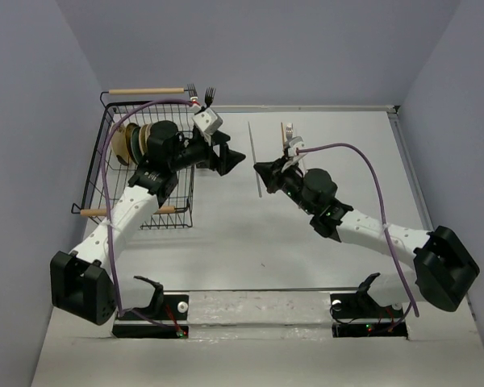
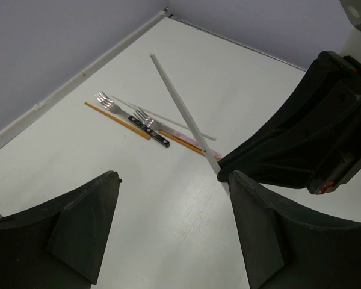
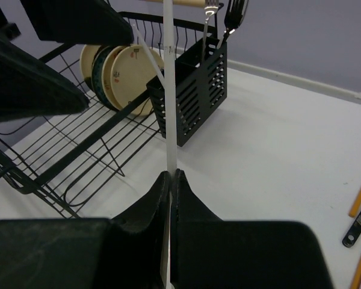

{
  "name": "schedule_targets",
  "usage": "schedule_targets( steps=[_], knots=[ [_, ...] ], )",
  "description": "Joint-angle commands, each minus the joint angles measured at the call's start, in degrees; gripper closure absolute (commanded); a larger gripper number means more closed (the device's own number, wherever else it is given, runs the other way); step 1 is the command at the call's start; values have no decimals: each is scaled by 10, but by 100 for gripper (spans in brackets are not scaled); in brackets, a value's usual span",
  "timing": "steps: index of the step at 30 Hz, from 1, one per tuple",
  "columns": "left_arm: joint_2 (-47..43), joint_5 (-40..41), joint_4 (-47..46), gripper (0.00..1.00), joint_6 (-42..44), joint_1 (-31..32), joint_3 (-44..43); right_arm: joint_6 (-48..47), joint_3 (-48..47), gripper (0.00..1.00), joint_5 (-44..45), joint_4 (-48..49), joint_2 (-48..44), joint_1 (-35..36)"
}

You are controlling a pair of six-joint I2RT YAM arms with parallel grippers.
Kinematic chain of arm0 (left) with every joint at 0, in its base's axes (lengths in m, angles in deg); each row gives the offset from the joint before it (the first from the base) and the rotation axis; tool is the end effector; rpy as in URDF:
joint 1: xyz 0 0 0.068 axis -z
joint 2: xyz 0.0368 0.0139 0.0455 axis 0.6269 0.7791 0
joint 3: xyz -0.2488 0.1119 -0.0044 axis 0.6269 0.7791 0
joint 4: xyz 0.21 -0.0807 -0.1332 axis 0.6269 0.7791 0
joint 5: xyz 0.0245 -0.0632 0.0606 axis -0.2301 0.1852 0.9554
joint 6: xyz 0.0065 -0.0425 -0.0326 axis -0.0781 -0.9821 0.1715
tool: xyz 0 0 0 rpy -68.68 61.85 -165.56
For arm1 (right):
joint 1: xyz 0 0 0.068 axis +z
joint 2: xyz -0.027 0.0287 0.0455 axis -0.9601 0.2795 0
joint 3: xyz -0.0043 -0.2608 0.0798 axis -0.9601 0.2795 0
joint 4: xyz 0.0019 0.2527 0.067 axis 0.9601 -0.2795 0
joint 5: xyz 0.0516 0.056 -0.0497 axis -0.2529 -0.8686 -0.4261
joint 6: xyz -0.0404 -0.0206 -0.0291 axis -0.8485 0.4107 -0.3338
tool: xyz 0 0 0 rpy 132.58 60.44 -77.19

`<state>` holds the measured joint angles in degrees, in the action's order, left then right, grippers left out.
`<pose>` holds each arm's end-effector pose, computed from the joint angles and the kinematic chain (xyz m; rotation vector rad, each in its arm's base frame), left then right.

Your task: Sort the eating utensils into containers

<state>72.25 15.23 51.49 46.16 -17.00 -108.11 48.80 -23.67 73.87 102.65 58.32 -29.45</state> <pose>0.2594 -0.1282 0.3839 0.8899 1.3287 -0.7488 0.2192 0.2094 0.2925 -0.4034 1.4982 0.6600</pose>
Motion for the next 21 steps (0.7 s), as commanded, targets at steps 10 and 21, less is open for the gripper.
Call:
schedule_targets(
  steps=[10,21],
  knots=[
    [25,-33,-70,16,-48,25,-1,-11,-46,100,-51,40,9,9],
    [49,-2,-72,55,-69,27,-17,-18,-47,100,-80,43,10,21]
  ],
)
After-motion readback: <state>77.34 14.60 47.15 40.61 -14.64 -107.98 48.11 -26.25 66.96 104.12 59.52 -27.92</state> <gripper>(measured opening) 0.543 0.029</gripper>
